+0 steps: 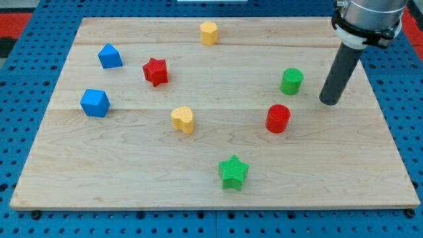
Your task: Slide the yellow hexagon towards the green circle
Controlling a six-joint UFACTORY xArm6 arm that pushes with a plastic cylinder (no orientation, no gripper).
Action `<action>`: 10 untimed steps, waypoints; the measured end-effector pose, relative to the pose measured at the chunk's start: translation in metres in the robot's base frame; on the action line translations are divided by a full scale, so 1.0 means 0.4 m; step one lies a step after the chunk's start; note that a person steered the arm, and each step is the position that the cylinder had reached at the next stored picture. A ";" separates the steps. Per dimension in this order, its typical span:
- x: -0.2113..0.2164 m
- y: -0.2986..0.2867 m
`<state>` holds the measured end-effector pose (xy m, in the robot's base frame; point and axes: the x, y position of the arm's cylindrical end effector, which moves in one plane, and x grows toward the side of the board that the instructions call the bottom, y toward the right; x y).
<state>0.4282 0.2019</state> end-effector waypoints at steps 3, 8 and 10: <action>0.018 0.008; -0.117 0.140; -0.225 0.092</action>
<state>0.3382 0.2387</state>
